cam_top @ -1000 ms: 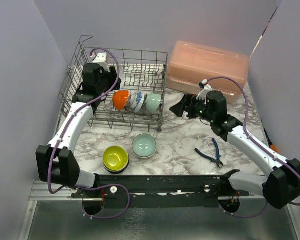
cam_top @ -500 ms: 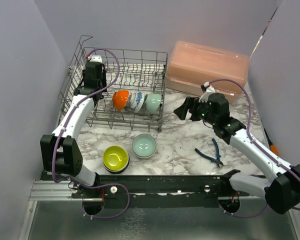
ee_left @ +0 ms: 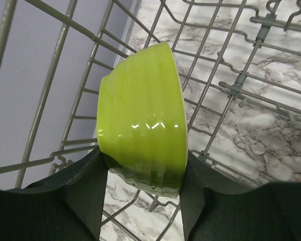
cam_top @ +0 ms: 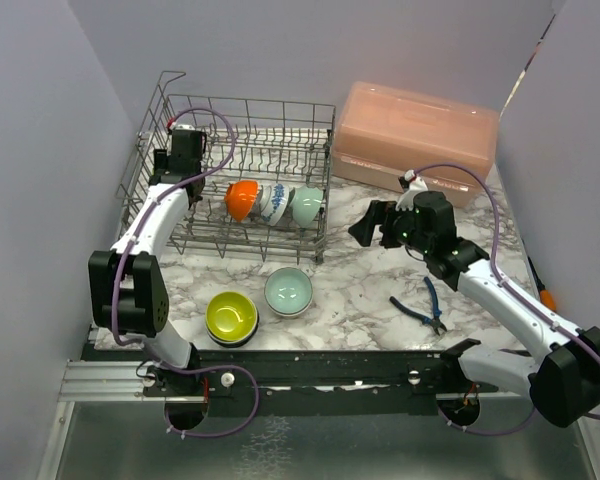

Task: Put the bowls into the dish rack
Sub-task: Turn the bowl upside down on the dish rack.

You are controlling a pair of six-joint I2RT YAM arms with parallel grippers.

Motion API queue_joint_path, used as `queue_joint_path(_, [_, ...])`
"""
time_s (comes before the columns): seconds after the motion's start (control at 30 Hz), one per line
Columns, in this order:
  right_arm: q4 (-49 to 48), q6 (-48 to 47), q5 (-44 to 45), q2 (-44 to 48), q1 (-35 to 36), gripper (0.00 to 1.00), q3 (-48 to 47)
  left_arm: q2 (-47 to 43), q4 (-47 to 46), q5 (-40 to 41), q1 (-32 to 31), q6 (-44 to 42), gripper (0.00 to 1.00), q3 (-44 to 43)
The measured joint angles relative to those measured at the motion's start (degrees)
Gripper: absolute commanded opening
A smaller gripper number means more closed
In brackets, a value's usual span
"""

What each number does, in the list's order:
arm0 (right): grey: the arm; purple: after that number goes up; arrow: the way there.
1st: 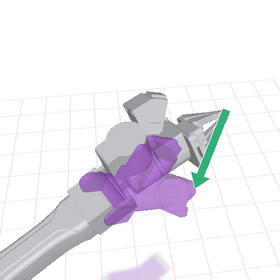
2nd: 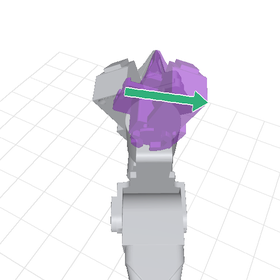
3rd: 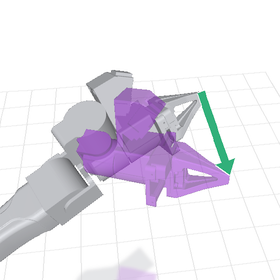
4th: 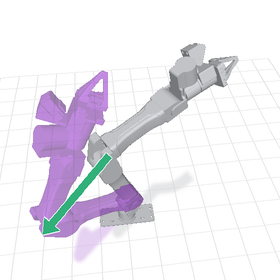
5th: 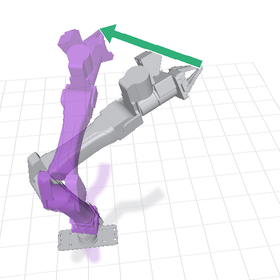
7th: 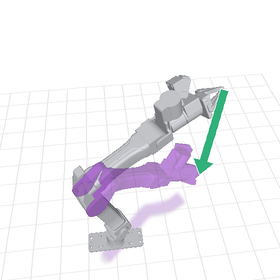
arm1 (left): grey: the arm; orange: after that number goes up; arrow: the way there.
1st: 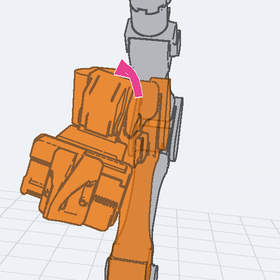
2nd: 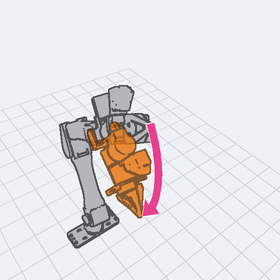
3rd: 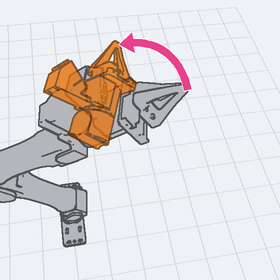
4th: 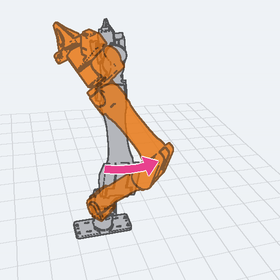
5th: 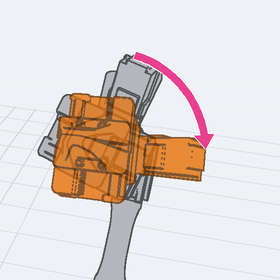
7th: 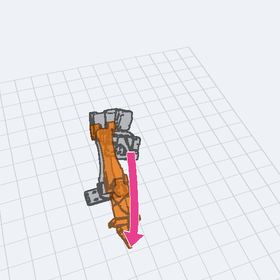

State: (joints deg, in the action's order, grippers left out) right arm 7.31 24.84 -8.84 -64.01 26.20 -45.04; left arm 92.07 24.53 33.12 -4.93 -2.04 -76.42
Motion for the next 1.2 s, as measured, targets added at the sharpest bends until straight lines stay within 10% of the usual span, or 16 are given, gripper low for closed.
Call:
queue_joint_path(0.93, [0.02, -0.44, -0.85, -0.94, 0.0, 1.0, 1.44, 9.44, 2.05, 3.93, 0.48, -2.47, 0.0, -0.07])
queue_joint_path(1.2, [0.04, -0.44, -1.09, -0.94, 0.0, 1.0, 1.49, 10.05, 2.84, 4.68, 0.57, -2.95, 0.43, -0.22])
